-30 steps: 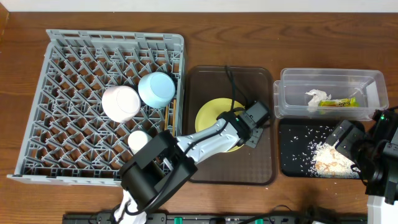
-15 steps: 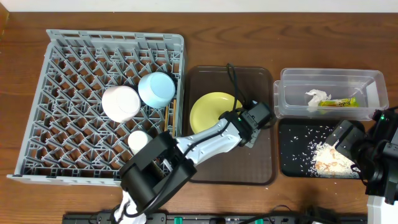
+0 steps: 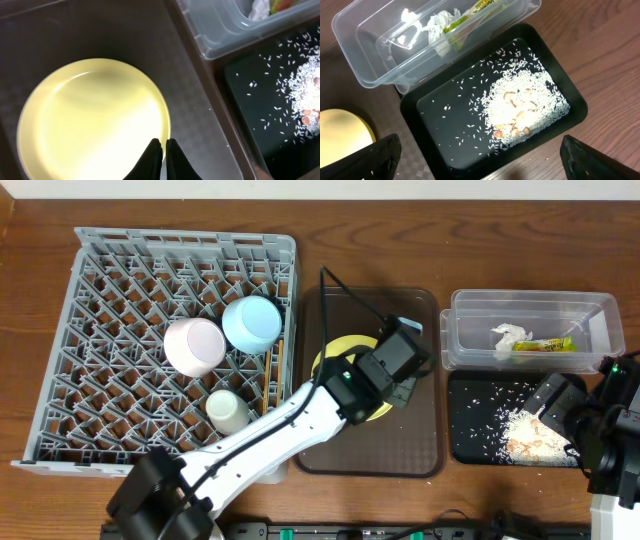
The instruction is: Sort waste into correct bins and load items into the dishwasher
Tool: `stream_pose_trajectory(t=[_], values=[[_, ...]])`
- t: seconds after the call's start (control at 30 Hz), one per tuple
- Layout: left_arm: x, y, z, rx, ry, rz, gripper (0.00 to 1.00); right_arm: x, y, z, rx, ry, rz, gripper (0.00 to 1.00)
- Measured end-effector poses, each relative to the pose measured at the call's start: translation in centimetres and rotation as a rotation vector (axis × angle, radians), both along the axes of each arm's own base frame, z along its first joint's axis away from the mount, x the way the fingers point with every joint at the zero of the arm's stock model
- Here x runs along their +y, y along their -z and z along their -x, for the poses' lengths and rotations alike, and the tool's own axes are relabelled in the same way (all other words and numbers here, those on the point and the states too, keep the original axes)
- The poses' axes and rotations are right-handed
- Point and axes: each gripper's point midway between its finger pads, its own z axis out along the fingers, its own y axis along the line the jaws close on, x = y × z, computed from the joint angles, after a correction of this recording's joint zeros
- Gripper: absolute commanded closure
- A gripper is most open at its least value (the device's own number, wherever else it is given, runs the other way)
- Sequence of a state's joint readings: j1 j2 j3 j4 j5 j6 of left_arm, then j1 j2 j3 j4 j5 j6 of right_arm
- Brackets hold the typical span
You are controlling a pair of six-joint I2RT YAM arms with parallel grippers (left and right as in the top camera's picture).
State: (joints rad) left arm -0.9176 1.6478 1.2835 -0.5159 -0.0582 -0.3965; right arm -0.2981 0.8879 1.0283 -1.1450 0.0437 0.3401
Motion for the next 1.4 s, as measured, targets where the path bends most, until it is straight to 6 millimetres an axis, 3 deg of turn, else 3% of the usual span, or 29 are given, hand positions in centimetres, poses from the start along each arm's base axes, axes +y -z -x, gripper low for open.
stream_pose_trajectory(t=[0.07, 0.2, 0.27, 0.4, 0.53, 0.57, 0.63, 0.77, 0.9, 1.13, 1.2, 1.27, 1.4], values=[[0.7, -0.4, -0.3, 0.000, -0.016, 0.000, 0.89, 0.0, 0.0, 0.0, 0.000, 0.000, 0.000, 0.01], [2.0, 0.0, -0.4, 0.025, -0.041, -0.028, 0.37, 0.0, 0.0, 0.0, 0.000, 0.000, 0.000, 0.01], [2.3, 0.3, 0.1, 0.042, -0.038, -0.045, 0.21, 0.0, 0.0, 0.0, 0.000, 0.000, 0.000, 0.01], [1.5, 0.9, 0.9, 0.069, -0.017, -0.041, 0.11, 0.0, 0.0, 0.0, 0.000, 0.000, 0.000, 0.01], [-0.3, 3.3, 1.6, 0.107, 0.024, -0.052, 0.10, 0.0, 0.0, 0.0, 0.000, 0.000, 0.000, 0.01], [-0.6, 4.0, 1.7, 0.118, 0.031, -0.060, 0.15, 0.0, 0.0, 0.0, 0.000, 0.000, 0.000, 0.01], [-1.1, 5.6, 1.9, 0.137, 0.043, -0.077, 0.45, 0.0, 0.0, 0.0, 0.000, 0.000, 0.000, 0.01], [-2.3, 7.2, 1.4, 0.135, 0.055, -0.067, 0.67, 0.0, 0.0, 0.0, 0.000, 0.000, 0.000, 0.01], [-2.9, 8.8, 0.8, 0.126, 0.040, -0.075, 0.73, 0.0, 0.0, 0.0, 0.000, 0.000, 0.000, 0.01], [-2.8, 13.9, 0.1, 0.135, -0.012, -0.152, 0.73, 0.0, 0.0, 0.0, 0.000, 0.000, 0.000, 0.01], [-2.9, 13.9, -0.2, 0.124, -0.019, -0.149, 0.79, 0.0, 0.0, 0.0, 0.001, 0.000, 0.000, 0.01], [-2.8, 14.0, -0.3, 0.120, -0.026, -0.153, 0.91, 0.0, 0.0, 0.0, 0.001, 0.000, -0.001, 0.01], [-2.8, 13.9, -0.6, 0.106, -0.041, -0.169, 0.92, 0.0, 0.0, 0.0, 0.001, 0.000, -0.001, 0.01]])
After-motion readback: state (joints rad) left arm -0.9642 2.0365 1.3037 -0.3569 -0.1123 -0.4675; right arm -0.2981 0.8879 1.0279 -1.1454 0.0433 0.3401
